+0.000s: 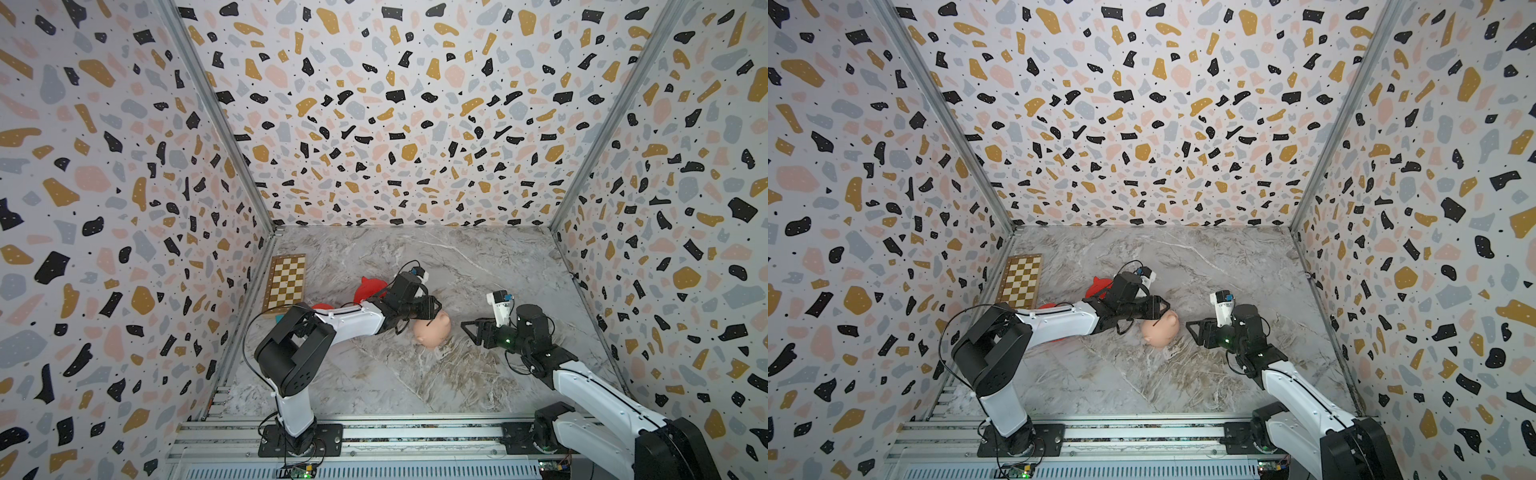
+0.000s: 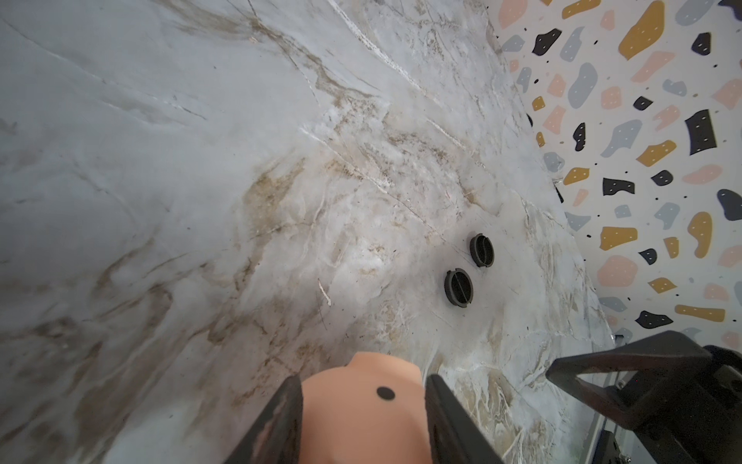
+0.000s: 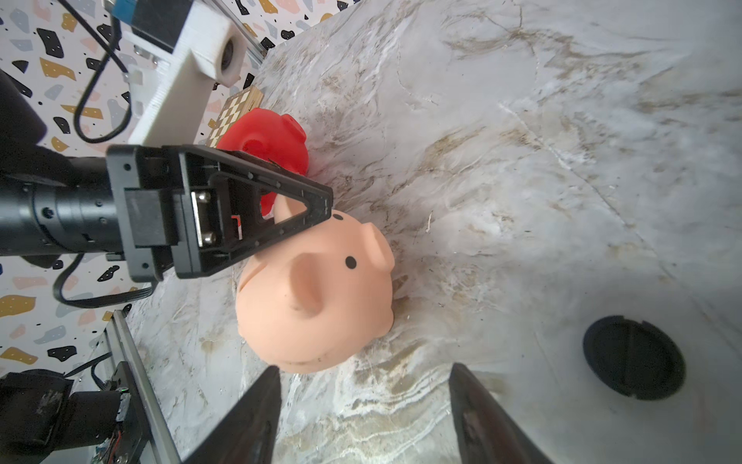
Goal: Open piggy banks
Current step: Adjust the piggy bank at the center of the board.
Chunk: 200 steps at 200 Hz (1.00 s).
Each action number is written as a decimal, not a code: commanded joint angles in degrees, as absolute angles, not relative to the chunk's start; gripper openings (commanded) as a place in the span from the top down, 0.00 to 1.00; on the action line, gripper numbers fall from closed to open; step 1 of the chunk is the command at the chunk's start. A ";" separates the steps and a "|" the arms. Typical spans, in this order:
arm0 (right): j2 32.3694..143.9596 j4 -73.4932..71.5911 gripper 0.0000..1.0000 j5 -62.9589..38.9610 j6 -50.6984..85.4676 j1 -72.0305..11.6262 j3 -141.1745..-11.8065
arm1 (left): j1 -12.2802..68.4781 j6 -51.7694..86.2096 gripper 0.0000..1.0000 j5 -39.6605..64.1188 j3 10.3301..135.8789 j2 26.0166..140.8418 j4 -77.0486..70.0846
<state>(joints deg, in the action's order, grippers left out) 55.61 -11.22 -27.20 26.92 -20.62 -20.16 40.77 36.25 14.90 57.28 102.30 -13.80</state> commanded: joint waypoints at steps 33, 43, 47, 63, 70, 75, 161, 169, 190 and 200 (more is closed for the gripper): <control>56.10 -13.82 0.38 -25.53 27.16 -26.71 -21.33 | 35.62 39.44 0.53 22.19 49.42 104.41 -25.44; 56.84 -14.26 0.38 -25.18 27.42 -27.38 -21.58 | 35.21 38.85 0.52 22.41 48.90 104.02 -25.67; 57.06 -14.48 0.38 -25.14 27.57 -27.61 -21.62 | 35.09 38.62 0.51 22.37 48.79 103.82 -25.65; 57.99 -14.86 0.39 -25.05 27.94 -28.35 -22.28 | 34.10 37.91 0.51 22.41 48.24 102.81 -25.29; 58.25 -14.94 0.39 -24.92 27.88 -28.61 -22.56 | 33.55 37.85 0.51 22.37 48.04 102.46 -25.14; 58.55 -14.91 0.39 -24.87 27.89 -28.72 -22.75 | 33.05 37.72 0.51 22.49 47.96 102.35 -25.06; 61.46 -16.13 0.42 -23.14 28.11 -32.02 -24.39 | 30.42 37.55 0.54 21.75 40.36 101.63 -30.67; 61.81 -16.26 0.42 -22.81 28.14 -32.35 -24.56 | 30.17 37.62 0.54 21.71 39.55 101.47 -31.16; 62.81 -16.61 0.43 -22.78 28.13 -33.00 -25.27 | 29.59 37.67 0.53 21.83 38.18 100.67 -31.74; 63.13 -16.69 0.43 -22.64 28.26 -33.27 -25.56 | 29.27 37.54 0.53 21.71 37.73 99.93 -31.64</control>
<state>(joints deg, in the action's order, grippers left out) 62.72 -15.16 -23.55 28.10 -32.53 -22.85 29.71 38.74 23.00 41.10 99.39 -37.89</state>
